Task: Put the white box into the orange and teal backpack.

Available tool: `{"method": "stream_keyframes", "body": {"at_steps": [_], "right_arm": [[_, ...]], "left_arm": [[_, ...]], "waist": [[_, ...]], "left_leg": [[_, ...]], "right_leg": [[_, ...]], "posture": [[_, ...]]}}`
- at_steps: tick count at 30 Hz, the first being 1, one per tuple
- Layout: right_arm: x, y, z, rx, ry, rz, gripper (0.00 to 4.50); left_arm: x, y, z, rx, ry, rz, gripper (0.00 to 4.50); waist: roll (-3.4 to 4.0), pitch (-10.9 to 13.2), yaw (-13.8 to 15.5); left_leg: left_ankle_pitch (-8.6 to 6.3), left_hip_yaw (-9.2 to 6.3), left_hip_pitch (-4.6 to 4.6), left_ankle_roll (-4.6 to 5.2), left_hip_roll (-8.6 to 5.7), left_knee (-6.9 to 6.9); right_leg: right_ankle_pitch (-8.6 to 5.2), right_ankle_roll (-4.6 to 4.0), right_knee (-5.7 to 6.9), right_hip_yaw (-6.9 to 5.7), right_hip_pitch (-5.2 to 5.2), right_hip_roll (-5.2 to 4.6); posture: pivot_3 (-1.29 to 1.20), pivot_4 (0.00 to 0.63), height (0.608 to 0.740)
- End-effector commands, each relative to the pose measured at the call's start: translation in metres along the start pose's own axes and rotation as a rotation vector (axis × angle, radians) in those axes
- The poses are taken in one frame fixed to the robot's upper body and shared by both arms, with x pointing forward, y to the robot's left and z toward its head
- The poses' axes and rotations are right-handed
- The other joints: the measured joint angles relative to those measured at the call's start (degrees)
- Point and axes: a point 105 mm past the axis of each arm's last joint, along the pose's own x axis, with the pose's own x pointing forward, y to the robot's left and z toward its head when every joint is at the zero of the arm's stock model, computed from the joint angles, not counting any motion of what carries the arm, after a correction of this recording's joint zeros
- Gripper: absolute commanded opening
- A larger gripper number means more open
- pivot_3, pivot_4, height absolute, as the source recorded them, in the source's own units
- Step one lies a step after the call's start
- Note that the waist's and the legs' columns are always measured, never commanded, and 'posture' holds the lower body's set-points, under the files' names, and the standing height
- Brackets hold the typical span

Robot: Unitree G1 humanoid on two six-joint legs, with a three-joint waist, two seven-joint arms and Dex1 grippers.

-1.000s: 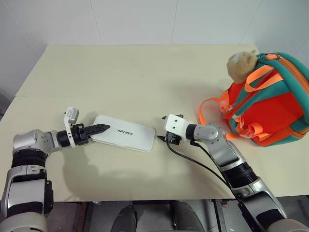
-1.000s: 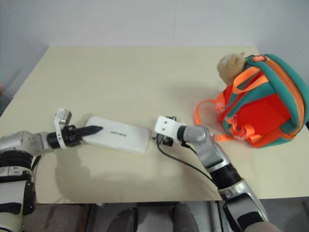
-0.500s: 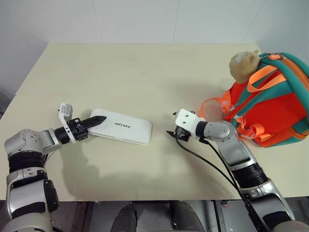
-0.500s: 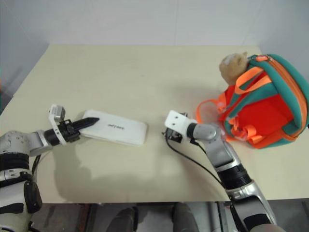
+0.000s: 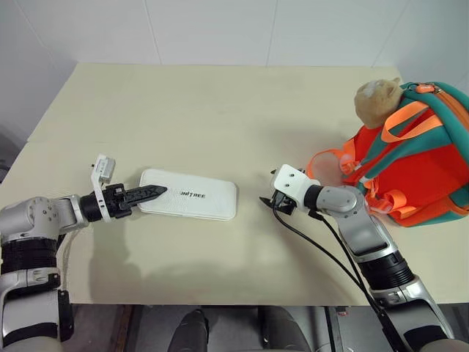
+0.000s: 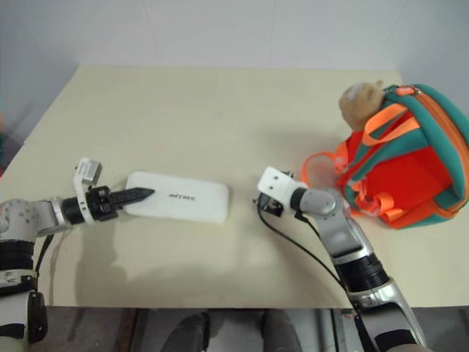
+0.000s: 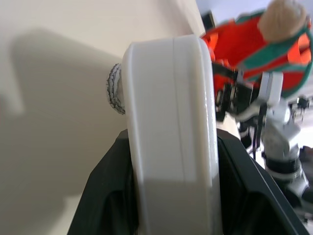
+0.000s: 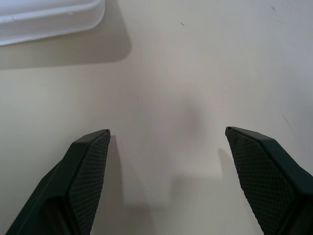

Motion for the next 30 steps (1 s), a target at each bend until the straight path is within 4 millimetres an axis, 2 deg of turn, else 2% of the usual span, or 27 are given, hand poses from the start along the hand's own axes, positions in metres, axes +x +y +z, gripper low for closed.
{"method": "stream_keyframes", "body": {"at_steps": [1, 7, 11, 17, 22, 24, 29, 30], "right_arm": [[-0.008, -0.007, 0.009, -0.018, -0.035, -0.029, 4.50], [-0.012, -0.007, 0.004, -0.017, -0.022, -0.036, 4.50], [-0.013, -0.006, 0.003, -0.016, -0.020, -0.037, 4.50], [-0.015, -0.005, 0.002, -0.015, -0.016, -0.038, 4.50], [-0.019, -0.008, 0.000, -0.018, -0.009, -0.053, 4.50], [-0.021, -0.012, -0.001, -0.014, -0.006, -0.079, 4.50], [-0.029, -0.025, 0.000, 0.003, -0.010, -0.180, 4.50], [-0.032, -0.033, -0.001, 0.021, -0.008, -0.237, 4.50]], "left_arm": [[-0.002, 0.009, -0.010, 0.064, 0.115, 0.095, 1.88], [-0.003, 0.007, -0.007, 0.076, 0.115, 0.058, 1.88], [-0.004, 0.013, -0.007, 0.042, 0.106, 0.084, 1.45], [-0.003, 0.014, -0.005, 0.029, 0.100, 0.091, 1.44], [0.000, -0.002, 0.018, 0.019, 0.002, 0.016, 1.42], [-0.001, -0.013, 0.033, 0.004, -0.066, -0.029, 1.40], [0.002, -0.031, 0.050, -0.012, -0.149, -0.105, 1.39], [0.002, -0.034, 0.054, -0.023, -0.177, -0.126, 1.39]], "waist": [[0.00, 0.00, 0.00], [0.00, 0.00, 0.07], [0.00, 0.00, -0.01], [0.00, 0.00, -0.04], [-0.02, 0.01, -0.04], [-0.05, 0.04, -0.09], [-0.13, 0.10, -0.16], [-0.13, 0.10, -0.22]], "left_leg": [[0.00, 0.00, 0.00, 0.01, 0.00, 0.01], [-0.03, 0.00, 0.00, 0.06, 0.00, 0.06], [-0.05, 0.00, 0.00, 0.10, 0.00, 0.09], [-0.09, -0.01, 0.02, 0.20, 0.00, 0.33], [-0.11, -0.03, 0.02, 0.23, -0.01, 0.56], [-0.12, -0.03, 0.01, 0.24, -0.01, 0.61], [-0.12, -0.06, -0.01, 0.24, 0.02, 0.55], [-0.11, -0.06, -0.04, 0.22, 0.02, 0.56]], "right_leg": [[0.00, 0.00, 0.00, 0.00, 0.01, 0.00], [0.00, 0.00, 0.03, 0.00, 0.02, 0.00], [0.00, 0.00, 0.08, 0.00, 0.02, 0.02], [0.00, 0.01, 0.36, 0.00, 0.02, 0.02], [0.00, 0.01, 0.51, 0.00, 0.07, 0.03], [0.01, 0.02, 0.54, 0.01, 0.08, 0.03], [0.00, 0.02, 0.70, 0.00, 0.04, 0.06], [0.00, 0.02, 0.70, 0.00, 0.02, 0.06]], "posture": [[0.00, 0.150, 0.740], [0.00, 0.150, 0.740], [0.00, 0.150, 0.740], [0.00, 0.150, 0.740], [0.00, 0.150, 0.740], [0.00, 0.150, 0.740], [0.00, 0.150, 0.740], [0.00, 0.150, 0.740]]}}
